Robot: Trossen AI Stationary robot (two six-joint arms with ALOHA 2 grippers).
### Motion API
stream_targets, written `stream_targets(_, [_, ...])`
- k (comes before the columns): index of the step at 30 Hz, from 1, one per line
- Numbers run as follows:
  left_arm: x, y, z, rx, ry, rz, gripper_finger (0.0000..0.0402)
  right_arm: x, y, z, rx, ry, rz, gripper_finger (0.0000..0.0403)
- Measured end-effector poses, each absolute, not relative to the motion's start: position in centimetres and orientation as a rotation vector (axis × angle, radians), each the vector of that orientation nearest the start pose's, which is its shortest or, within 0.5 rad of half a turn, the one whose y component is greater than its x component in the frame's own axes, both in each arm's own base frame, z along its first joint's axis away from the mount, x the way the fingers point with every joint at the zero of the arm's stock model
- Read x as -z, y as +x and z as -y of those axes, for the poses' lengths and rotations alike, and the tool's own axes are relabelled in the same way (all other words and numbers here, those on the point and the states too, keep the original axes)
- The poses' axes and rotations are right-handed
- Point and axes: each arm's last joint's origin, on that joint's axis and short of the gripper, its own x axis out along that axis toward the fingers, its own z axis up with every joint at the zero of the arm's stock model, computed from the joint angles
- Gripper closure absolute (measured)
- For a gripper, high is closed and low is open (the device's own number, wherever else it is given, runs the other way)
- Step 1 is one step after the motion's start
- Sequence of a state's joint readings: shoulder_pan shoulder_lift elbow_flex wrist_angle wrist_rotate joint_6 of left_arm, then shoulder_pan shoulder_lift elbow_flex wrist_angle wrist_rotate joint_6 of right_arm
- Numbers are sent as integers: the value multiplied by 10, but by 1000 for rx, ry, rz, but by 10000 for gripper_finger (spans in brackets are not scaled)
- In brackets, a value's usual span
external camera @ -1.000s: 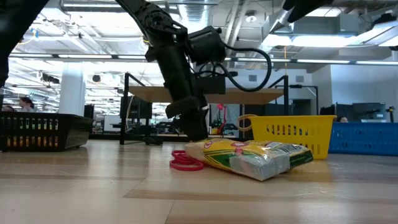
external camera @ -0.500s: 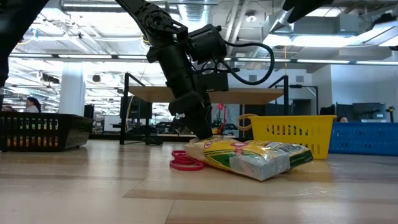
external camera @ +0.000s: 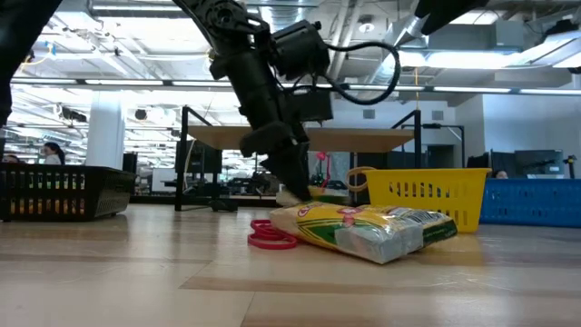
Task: Pick & Place Office Desk Supplies
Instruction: Put the yellow crayon box into the blue bin
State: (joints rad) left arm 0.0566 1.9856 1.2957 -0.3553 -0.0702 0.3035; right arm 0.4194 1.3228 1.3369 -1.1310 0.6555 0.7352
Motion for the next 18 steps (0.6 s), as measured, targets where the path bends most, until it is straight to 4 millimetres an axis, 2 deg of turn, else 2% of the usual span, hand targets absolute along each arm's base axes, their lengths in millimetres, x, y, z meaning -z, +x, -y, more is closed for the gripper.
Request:
stream_targets(3, [-159,399,-25,25,299,-1048,334,-341,224,-81,546,98,-816,129])
stream_targets(8, [-182,395,-26,-1,309,-991,338,-340,221,-79,585,88,-824,129])
stream_targets(14, [-227,387,-27,-61,354,-845,337,-339,213,-74,667,69,-839,129])
stream_targets(18, [-249,386,-27,-85,381,-722,337,-343,203,-69,702,84,-833,129])
